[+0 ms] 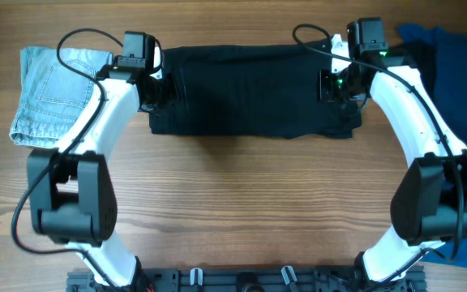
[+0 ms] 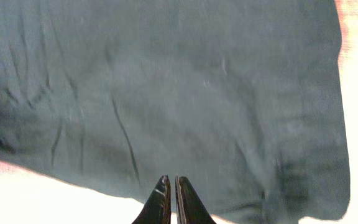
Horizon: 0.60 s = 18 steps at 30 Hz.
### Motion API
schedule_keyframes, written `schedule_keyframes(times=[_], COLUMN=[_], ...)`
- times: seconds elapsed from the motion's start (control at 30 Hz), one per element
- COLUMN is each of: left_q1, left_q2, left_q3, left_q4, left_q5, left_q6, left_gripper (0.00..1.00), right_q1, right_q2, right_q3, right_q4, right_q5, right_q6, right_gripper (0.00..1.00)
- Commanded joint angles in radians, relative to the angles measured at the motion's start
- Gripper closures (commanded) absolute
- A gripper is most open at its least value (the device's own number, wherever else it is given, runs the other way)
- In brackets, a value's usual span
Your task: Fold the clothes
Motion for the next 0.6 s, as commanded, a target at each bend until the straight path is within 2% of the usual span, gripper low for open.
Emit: schedule_keyframes(times=[0.0, 0.27, 0.57], left_q1=[0.004, 0.003, 0.003], left_q2=[0.085, 0.182, 0.182], left_q3=[-0.004, -0.004, -0.005], left_q4=[0.033, 0.011, -0.278], left_q5=[-0.010, -0.010, -0.089], left_q6=[-0.011, -0.007, -0.061], left_gripper=[0.95, 0.96, 0.96], right_q1=[0.002, 0.002, 0.013], right_q2=[0.070, 0.253, 0.285], right_q3=[-0.003, -0.005, -0.113], right_q4=[0.034, -0.011, -0.168], right_q5=[0.023, 0.022, 0.022], right_q6=[0.025, 0.056, 0.134], right_gripper=[0.96, 0.96, 0.96])
